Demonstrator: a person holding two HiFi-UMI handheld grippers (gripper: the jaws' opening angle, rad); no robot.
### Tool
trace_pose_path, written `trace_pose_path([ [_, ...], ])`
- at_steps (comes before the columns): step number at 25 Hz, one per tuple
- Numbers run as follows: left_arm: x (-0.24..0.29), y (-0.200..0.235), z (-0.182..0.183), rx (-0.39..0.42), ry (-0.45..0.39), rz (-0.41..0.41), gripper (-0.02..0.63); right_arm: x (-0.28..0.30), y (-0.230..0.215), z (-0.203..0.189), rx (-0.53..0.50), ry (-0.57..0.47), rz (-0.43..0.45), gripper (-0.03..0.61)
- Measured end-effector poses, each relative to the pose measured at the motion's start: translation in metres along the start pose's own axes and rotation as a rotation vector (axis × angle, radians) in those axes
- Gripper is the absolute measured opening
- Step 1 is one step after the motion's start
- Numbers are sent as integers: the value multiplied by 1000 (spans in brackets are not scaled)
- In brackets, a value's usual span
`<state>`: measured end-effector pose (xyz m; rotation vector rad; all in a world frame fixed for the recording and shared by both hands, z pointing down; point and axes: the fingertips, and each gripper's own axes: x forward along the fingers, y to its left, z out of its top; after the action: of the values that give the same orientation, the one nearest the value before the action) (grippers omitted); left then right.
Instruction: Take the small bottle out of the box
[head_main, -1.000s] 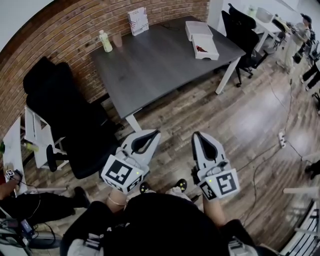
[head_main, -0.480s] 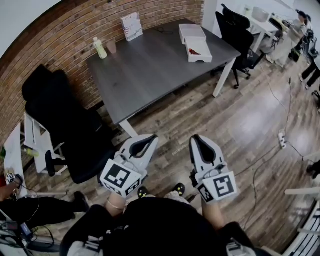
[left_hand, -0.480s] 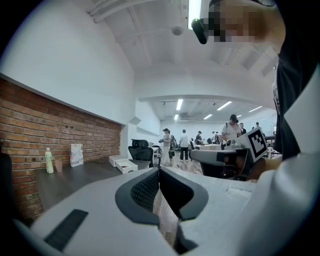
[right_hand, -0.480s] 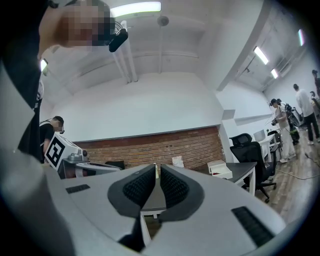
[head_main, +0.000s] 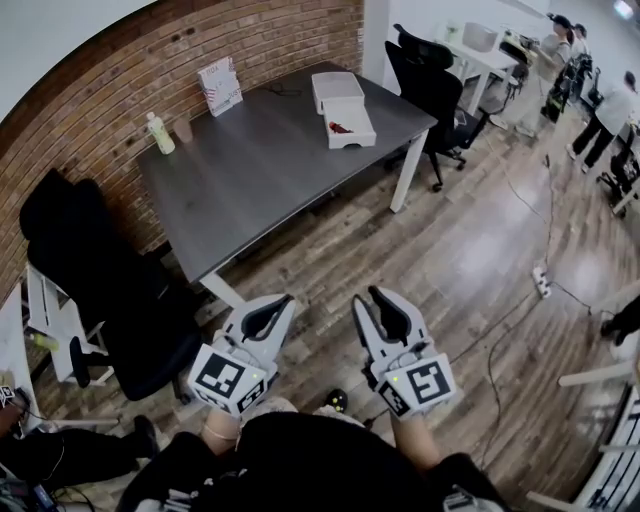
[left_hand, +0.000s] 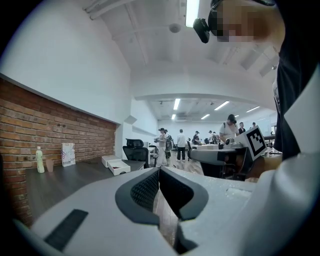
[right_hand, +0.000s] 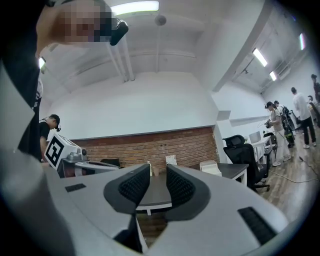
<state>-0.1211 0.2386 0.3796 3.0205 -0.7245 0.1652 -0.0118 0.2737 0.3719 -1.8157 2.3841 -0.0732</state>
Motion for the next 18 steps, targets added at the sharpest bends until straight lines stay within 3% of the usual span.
trace_pose_path([
  [9, 34, -10, 11, 23, -21, -23, 5, -11, -34, 8, -17, -2, -26, 112],
  [18, 88, 19, 13, -8, -49, -62, 5, 18, -71, 15, -58, 11, -57, 117],
])
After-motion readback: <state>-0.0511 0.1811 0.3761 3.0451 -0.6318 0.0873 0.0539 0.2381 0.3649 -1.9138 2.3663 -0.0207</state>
